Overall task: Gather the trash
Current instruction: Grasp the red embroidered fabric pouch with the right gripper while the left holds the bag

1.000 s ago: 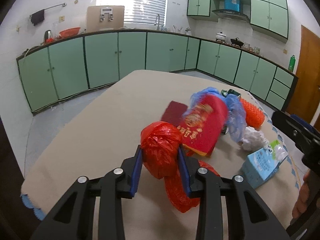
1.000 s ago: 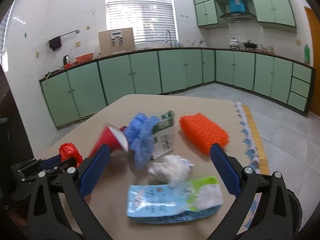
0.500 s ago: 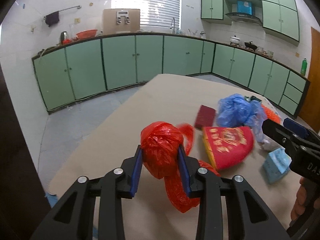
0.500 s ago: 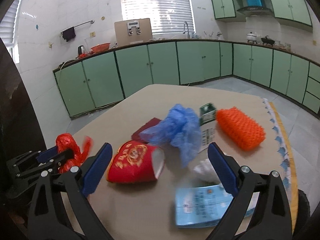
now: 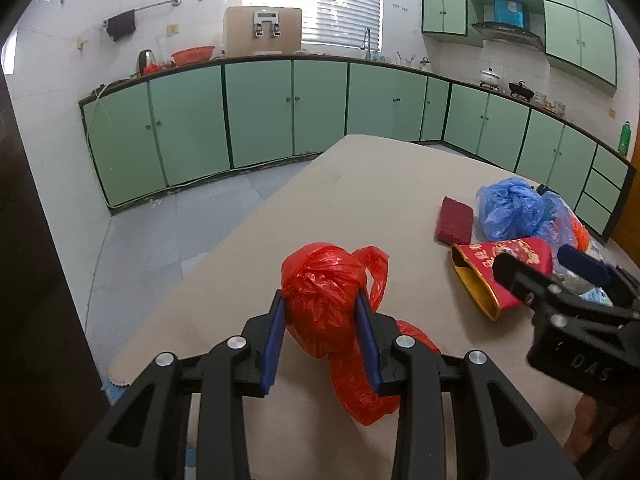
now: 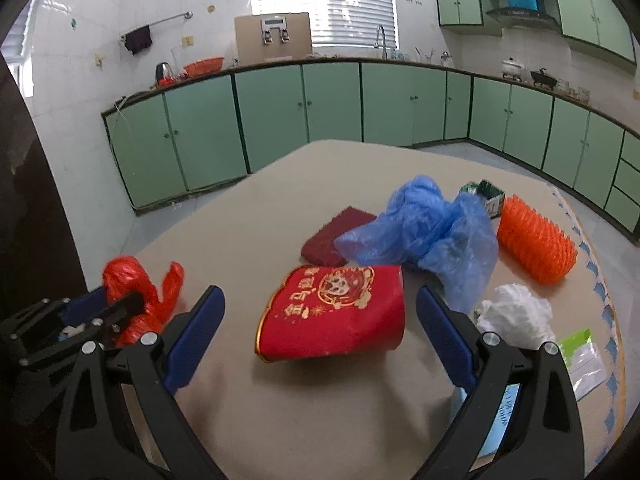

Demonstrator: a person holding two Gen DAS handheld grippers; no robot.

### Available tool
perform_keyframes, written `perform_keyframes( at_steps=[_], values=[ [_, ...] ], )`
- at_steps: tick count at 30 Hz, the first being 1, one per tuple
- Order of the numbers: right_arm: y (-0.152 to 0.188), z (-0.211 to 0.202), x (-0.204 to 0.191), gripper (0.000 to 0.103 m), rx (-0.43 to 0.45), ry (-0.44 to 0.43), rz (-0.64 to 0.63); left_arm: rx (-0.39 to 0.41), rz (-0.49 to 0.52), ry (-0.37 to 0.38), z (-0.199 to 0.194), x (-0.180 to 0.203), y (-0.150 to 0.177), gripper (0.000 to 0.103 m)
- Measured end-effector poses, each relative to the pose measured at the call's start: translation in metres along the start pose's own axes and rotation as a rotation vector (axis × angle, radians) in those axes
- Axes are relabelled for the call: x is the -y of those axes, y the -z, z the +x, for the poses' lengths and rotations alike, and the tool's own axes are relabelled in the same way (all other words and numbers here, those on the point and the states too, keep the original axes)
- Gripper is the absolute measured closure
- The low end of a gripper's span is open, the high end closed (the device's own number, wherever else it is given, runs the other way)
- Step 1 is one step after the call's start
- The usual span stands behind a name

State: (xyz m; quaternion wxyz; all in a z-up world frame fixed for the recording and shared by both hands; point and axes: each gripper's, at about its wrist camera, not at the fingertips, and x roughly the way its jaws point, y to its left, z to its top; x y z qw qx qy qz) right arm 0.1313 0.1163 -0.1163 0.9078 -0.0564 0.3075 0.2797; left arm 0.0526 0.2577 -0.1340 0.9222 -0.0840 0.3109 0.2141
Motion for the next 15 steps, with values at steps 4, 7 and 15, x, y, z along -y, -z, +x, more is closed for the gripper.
perform_keyframes(
  at_steps=[4,7,15],
  values=[
    [-0.003,0.011,-0.003,0.009,-0.048,0.018,0.012,0.003,-0.018,-0.008,0.002,-0.011,0.001,0.069],
    [-0.006,0.02,-0.004,0.009,-0.08,0.034,0.012,0.005,-0.029,-0.011,0.002,-0.015,0.001,0.069],
    [-0.008,0.035,-0.009,0.013,-0.136,0.081,-0.026,0.004,-0.047,-0.003,0.002,-0.017,0.003,0.069]
  ],
)
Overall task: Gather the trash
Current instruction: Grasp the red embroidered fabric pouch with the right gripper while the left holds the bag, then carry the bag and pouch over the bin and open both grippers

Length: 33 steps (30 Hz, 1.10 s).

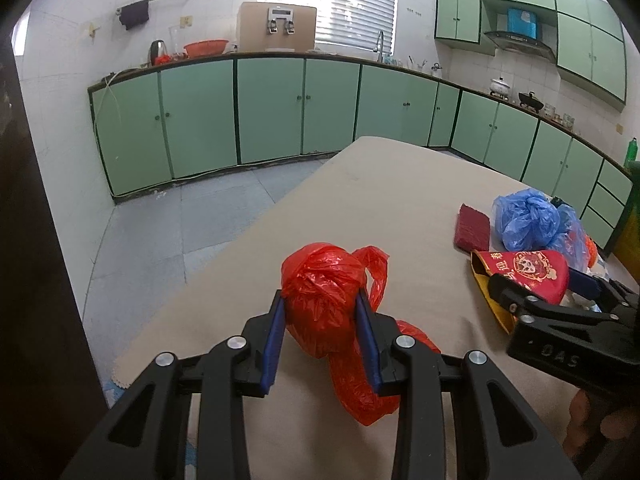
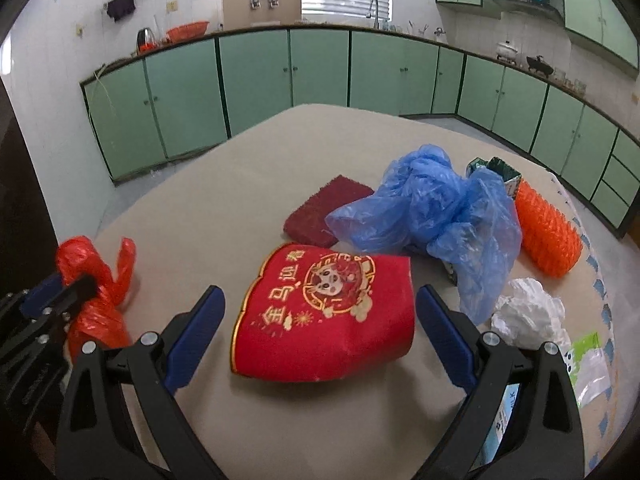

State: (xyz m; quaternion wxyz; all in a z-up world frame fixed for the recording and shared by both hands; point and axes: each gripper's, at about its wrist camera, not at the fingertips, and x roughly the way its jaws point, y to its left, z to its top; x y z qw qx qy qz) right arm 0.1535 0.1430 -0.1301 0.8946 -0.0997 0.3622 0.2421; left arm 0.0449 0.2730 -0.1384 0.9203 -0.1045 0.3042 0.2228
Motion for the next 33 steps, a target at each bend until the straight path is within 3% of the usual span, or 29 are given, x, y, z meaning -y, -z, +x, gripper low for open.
perform_keyframes(
  at_steps=[3,11,20,26,33],
  values=[
    [-0.001,0.008,0.001,0.024,-0.037,-0.005,-0.001,0.0,-0.001,0.001,0.0,0.0,-0.001,0.069],
    [0.005,0.001,0.003,0.026,-0.024,-0.045,-0.015,0.013,0.004,0.004,-0.007,0.004,-0.004,0.069],
    [0.004,-0.052,0.03,0.026,0.077,-0.089,-0.002,0.048,0.027,0.026,-0.023,0.021,-0.013,0.069],
    [0.001,-0.082,0.063,0.026,0.123,-0.059,0.039,0.086,0.061,0.079,-0.036,0.048,-0.024,0.069],
    [0.009,-0.117,0.113,0.026,0.166,0.009,0.096,0.126,0.119,0.193,-0.051,0.101,-0.037,0.069]
  ],
)
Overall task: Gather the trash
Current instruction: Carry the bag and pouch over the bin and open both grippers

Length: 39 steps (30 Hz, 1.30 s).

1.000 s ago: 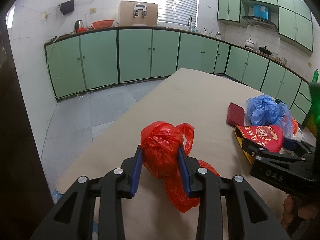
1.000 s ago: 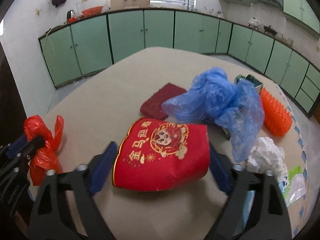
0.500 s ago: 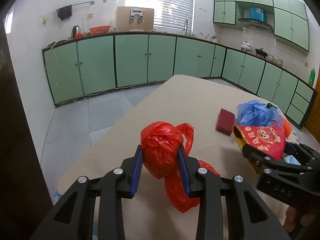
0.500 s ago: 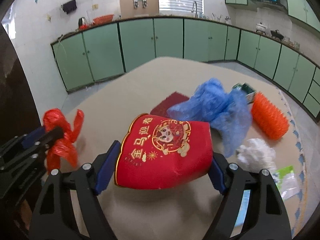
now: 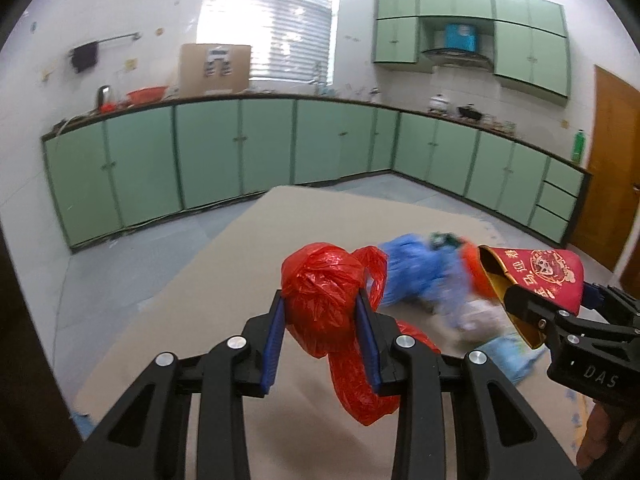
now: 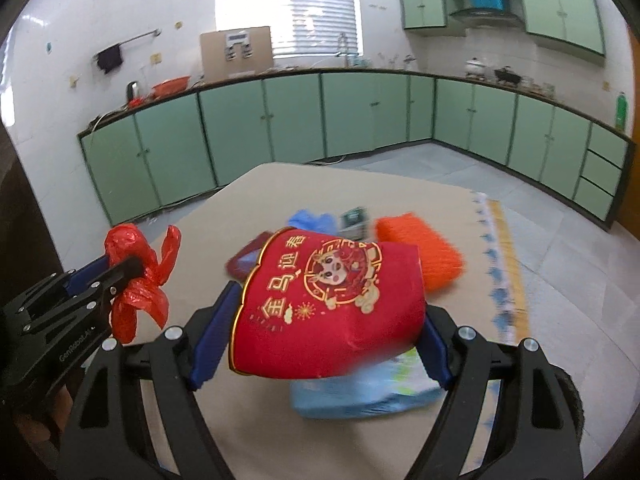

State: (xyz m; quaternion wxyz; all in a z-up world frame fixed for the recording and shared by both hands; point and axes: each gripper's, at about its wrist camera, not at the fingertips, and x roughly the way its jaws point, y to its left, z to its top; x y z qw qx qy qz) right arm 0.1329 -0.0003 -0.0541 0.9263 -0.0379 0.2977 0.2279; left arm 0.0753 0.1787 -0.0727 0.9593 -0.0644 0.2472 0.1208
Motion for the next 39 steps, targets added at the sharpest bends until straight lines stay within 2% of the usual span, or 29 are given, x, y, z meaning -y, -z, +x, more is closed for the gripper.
perform_keyframes(
  at_steps=[10,24,30,39],
  values=[
    [0.015,-0.054,0.09,0.026,0.052,0.164,0.092,0.008,0.09,0.208,0.003,0.091,-0.017,0.069],
    [0.07,-0.119,0.208,0.026,0.063,0.421,0.229,-0.027,0.2,0.477,0.009,0.223,-0.006,0.069],
    [0.095,-0.135,0.246,0.026,0.052,0.494,0.276,-0.043,0.244,0.56,0.013,0.275,0.004,0.069],
    [0.133,-0.13,0.286,0.026,0.001,0.57,0.321,-0.117,0.287,0.628,0.034,0.339,0.034,0.069]
  ],
)
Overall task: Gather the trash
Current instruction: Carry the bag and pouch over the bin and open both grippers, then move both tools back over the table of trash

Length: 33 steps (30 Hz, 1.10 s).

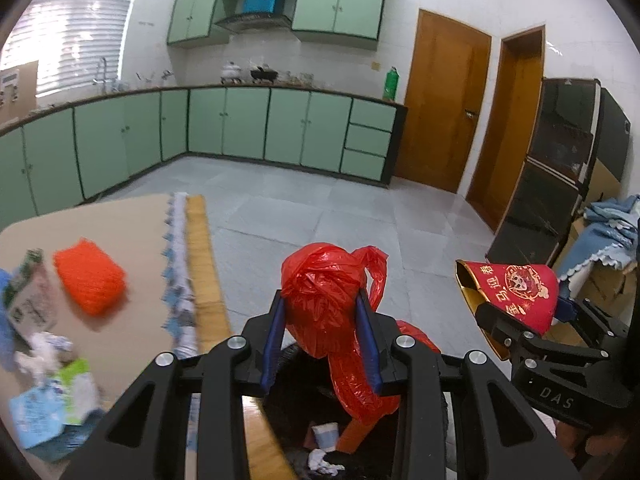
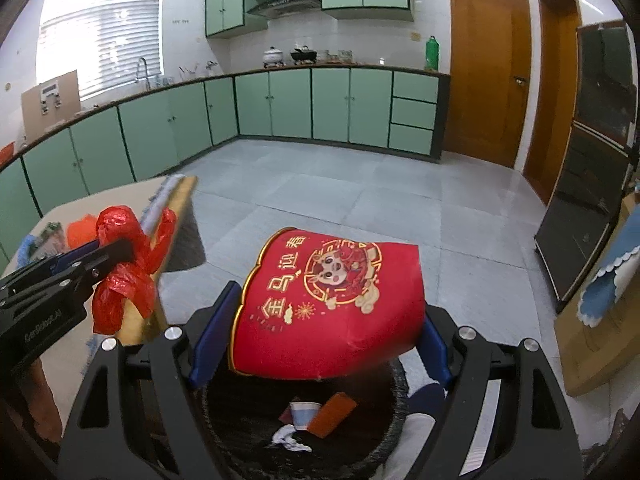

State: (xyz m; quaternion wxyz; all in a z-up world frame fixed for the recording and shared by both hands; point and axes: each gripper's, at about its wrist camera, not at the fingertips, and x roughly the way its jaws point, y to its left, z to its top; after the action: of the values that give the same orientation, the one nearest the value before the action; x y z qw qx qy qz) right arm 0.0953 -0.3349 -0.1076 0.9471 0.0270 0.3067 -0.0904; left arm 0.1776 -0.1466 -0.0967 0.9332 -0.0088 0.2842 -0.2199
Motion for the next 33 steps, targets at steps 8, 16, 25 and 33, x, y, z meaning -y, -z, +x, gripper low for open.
perform_keyframes(
  at_steps=[8,16,25,33],
  values=[
    [0.014,0.033,0.011,0.025,-0.062,0.022,0.002,-0.06,0.009,0.026,0.033,0.015,0.008,0.069],
    [0.025,0.048,0.014,0.012,-0.083,0.066,-0.019,-0.078,0.006,0.056,0.039,0.017,0.006,0.037],
    [0.021,0.037,0.013,0.007,-0.052,0.089,0.012,-0.016,-0.016,0.008,0.008,-0.003,-0.005,0.028],
    [0.007,0.019,-0.018,0.007,0.001,-0.004,0.022,0.04,-0.051,-0.152,-0.05,-0.061,-0.005,0.026]
  ],
)
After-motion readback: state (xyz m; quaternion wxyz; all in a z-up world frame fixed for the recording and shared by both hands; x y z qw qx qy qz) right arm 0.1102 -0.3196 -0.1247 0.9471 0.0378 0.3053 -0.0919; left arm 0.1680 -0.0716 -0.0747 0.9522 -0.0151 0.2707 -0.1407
